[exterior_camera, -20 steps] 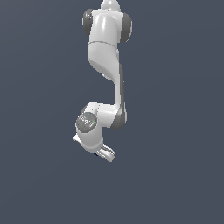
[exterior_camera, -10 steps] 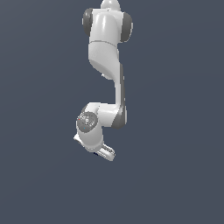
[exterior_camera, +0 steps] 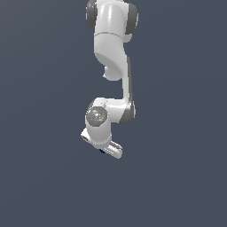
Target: Pick up the object and move it to a goal position.
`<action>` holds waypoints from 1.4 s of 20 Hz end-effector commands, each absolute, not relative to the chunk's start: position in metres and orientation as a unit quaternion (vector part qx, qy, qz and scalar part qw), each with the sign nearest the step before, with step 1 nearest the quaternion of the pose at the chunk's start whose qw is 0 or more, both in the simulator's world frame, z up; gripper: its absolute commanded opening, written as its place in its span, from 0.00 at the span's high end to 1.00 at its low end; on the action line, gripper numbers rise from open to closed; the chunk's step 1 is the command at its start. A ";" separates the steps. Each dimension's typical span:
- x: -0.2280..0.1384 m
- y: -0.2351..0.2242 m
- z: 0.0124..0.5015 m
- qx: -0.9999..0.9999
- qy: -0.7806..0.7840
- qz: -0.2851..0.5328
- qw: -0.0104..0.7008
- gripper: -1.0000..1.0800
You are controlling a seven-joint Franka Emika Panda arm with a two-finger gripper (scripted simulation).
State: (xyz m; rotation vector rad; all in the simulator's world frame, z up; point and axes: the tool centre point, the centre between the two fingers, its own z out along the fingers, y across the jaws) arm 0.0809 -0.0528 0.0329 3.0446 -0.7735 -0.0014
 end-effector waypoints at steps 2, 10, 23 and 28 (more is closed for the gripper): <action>0.071 -0.033 0.046 0.969 -0.246 0.000 0.000 1.00; 0.036 0.035 0.092 0.969 -0.246 0.000 0.000 1.00; -0.010 0.130 0.157 0.969 -0.246 0.000 0.000 1.00; -0.016 0.145 0.167 0.969 -0.246 0.000 0.000 1.00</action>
